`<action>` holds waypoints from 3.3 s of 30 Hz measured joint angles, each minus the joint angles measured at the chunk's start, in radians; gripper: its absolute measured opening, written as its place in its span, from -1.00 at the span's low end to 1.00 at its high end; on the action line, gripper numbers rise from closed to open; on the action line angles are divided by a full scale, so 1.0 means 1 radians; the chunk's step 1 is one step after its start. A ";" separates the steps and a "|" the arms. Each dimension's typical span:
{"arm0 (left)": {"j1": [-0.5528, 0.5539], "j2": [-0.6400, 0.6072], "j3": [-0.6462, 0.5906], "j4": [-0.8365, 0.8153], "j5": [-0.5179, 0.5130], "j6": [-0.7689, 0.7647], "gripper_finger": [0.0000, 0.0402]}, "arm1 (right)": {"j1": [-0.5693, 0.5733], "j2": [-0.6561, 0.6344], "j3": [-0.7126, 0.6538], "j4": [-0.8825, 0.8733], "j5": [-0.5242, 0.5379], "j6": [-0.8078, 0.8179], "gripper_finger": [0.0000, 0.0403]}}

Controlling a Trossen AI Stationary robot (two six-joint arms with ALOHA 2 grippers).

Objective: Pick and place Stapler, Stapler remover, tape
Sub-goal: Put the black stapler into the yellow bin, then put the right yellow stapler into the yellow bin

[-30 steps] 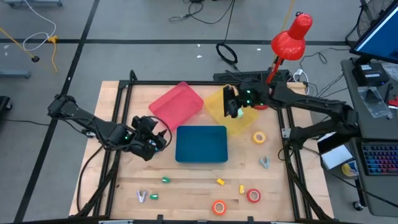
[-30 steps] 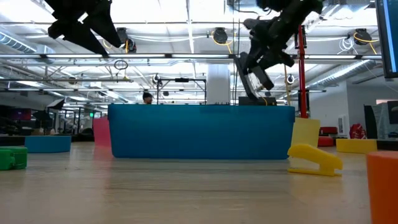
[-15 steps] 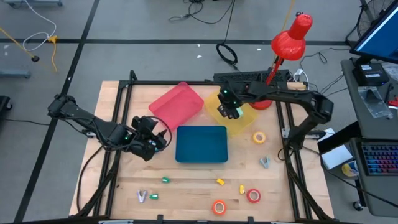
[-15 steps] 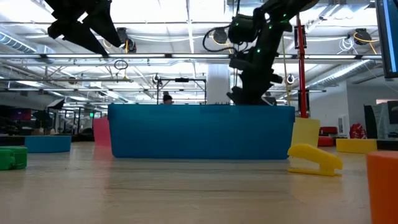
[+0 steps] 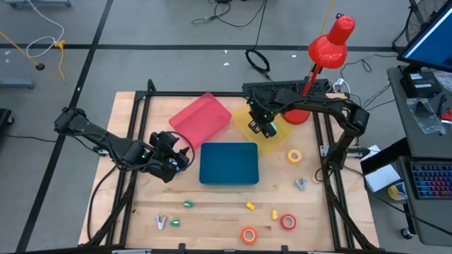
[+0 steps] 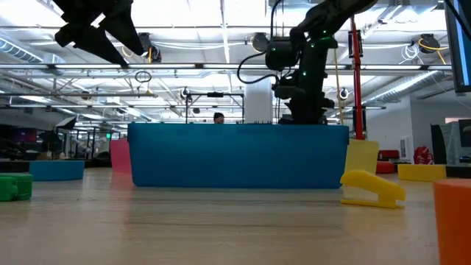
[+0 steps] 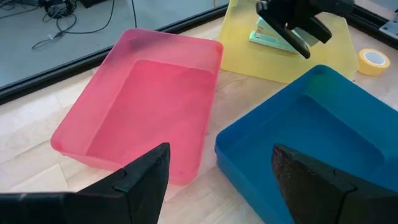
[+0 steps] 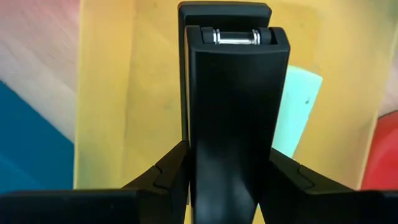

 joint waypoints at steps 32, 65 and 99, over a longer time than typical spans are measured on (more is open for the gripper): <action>0.000 0.001 0.000 0.060 -0.010 -0.006 0.36 | -0.018 0.083 -0.010 0.037 0.032 -0.044 -0.29; 0.000 0.001 0.000 0.058 0.005 0.035 0.36 | 0.063 -0.330 -0.013 -0.083 0.109 -0.045 -0.65; 0.000 0.001 0.000 0.051 0.054 0.062 0.36 | 0.612 -0.866 -0.551 -0.291 -0.050 0.680 -1.00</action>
